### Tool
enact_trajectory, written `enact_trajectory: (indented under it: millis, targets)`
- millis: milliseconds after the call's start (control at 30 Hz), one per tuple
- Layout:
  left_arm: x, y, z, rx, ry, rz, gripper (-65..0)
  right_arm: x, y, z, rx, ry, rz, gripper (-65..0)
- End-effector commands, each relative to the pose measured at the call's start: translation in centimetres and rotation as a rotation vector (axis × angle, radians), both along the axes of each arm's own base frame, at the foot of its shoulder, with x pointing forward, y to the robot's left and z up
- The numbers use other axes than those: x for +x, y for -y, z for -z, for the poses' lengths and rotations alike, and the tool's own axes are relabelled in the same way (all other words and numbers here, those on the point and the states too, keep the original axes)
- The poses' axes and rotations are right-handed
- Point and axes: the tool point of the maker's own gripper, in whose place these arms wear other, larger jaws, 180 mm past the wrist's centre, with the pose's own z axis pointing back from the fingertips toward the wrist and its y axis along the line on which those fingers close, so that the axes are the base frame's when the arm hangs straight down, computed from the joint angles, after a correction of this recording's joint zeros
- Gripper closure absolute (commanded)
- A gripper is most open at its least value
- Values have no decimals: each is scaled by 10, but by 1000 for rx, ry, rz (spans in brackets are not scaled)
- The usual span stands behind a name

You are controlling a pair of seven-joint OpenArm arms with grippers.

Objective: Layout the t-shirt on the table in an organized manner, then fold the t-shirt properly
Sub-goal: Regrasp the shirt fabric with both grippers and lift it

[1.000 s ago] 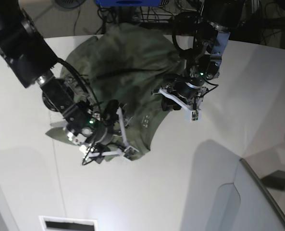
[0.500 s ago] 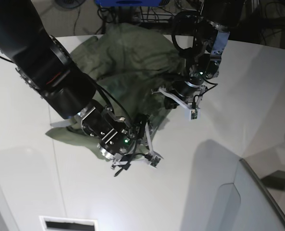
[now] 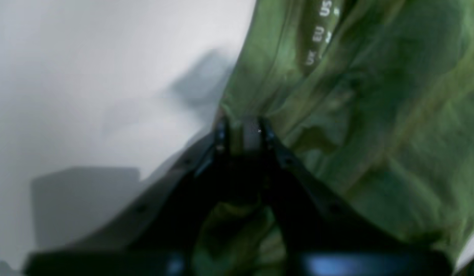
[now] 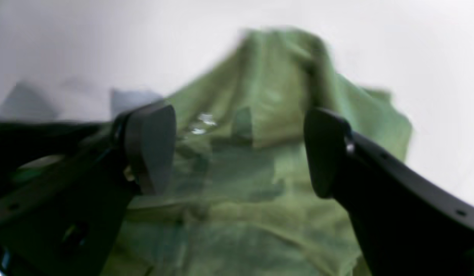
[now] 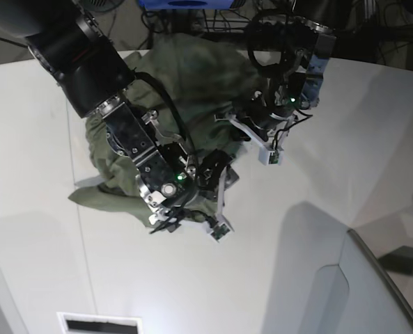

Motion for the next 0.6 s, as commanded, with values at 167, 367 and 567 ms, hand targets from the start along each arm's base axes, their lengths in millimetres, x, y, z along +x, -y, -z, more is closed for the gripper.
enact_trajectory:
  millis: [167,367,567]
  targets:
    - [12,-22,-25,48,78,13,-314,4,-4,-20,84,45,34,-488]
    - [19,-39,-41,90,123,33,-331,-12,1,-17,99,0,136,-488]
    - [13,-71,-48,123,135,-27,-329,-13,-1,-12,113,12,135,-488]
